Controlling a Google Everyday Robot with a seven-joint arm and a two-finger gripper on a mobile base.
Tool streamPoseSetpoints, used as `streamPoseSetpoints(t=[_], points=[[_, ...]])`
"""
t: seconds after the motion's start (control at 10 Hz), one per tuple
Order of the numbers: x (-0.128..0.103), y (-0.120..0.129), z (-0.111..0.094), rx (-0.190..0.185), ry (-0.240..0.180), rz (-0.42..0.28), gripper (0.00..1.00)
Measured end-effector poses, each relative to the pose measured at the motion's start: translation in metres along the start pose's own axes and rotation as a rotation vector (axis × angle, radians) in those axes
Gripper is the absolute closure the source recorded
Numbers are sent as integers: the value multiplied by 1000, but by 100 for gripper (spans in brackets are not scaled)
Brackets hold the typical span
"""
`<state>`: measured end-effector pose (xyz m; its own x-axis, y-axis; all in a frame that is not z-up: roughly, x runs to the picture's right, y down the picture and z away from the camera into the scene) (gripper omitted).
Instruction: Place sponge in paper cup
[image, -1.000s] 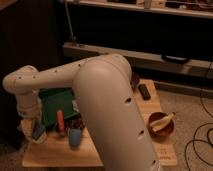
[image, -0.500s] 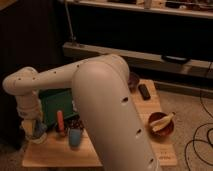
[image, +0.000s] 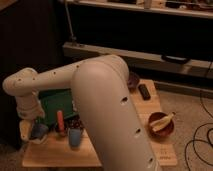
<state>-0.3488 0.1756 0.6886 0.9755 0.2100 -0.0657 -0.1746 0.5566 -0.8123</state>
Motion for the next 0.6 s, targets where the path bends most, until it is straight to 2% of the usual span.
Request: streamPoseSetpoints(t=[0.2, 0.4, 0.6], points=[[0, 1, -2, -5, -18, 14, 20], [5, -5, -14, -5, -76, 46, 20], [5, -14, -21, 11, -84, 108, 20]])
